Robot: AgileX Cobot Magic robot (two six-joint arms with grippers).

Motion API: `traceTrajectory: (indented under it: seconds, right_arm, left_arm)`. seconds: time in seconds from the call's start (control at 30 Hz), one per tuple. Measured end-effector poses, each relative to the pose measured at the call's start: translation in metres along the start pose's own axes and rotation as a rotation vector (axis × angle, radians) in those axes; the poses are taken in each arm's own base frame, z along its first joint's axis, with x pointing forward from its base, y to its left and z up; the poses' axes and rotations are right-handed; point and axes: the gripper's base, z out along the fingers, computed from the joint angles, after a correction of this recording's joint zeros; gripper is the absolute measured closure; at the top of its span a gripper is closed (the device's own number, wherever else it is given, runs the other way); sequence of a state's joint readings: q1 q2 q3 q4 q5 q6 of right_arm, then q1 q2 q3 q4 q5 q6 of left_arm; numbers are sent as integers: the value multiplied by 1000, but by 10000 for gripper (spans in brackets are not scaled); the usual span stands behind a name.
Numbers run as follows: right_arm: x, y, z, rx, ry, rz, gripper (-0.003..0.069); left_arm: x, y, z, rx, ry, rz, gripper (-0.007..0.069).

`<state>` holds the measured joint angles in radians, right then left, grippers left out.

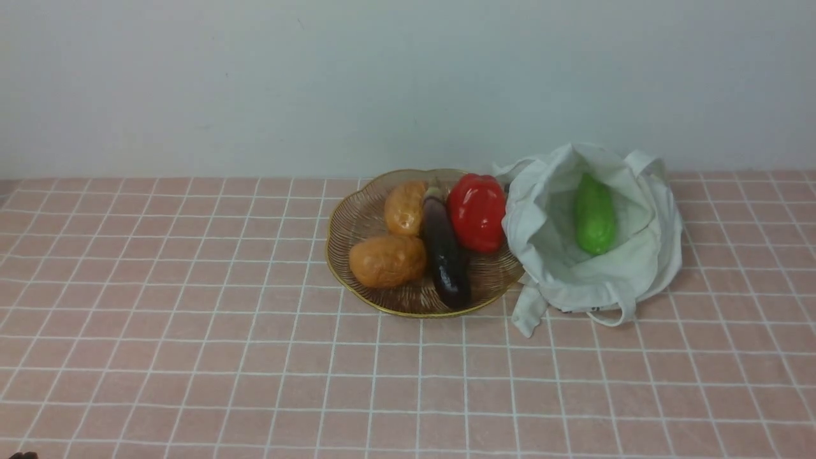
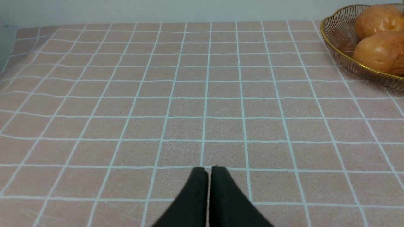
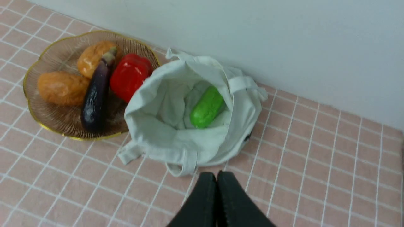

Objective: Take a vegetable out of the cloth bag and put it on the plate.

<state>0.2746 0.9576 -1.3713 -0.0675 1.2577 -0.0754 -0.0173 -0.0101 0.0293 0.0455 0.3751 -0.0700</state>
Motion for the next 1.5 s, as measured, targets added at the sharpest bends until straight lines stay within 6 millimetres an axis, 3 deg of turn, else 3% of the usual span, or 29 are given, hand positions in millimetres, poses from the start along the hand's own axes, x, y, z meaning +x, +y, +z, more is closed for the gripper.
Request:
traceTrajectory:
  seconds: [0.1,0.3,0.5,0.7,0.83,0.97,1.17,1.4,1.5]
  right_arm:
    - [49,8,-3,-20,-64,34,673]
    - [134,24,31,-54,-284,82,673]
    - [181,32,50,-67,-417,121,673]
    - [223,39,79,-74,-316,121,673]
    - [241,42,92,-76,-248,116,673]
    - [245,43,94,-72,-241,106,673]
    - [248,41,91,-44,-336,78,673]
    - [278,39,98,65,-403,145,673]
    - [277,37,95,96,-436,182,673]
  left_arm:
    - [0,0,0,0,0,0,629]
    - [0,0,0,0,0,0,629]
    - [0,0,0,0,0,0,629]
    - [0,0,0,0,0,0,629]
    - [0,0,0,0,0,0,629]
    - [0,0,0,0,0,0,629]
    - [0,0,0,0,0,0,629]
    - [0,0,0,0,0,0,629]
    - [0,0,0,0,0,0,629]
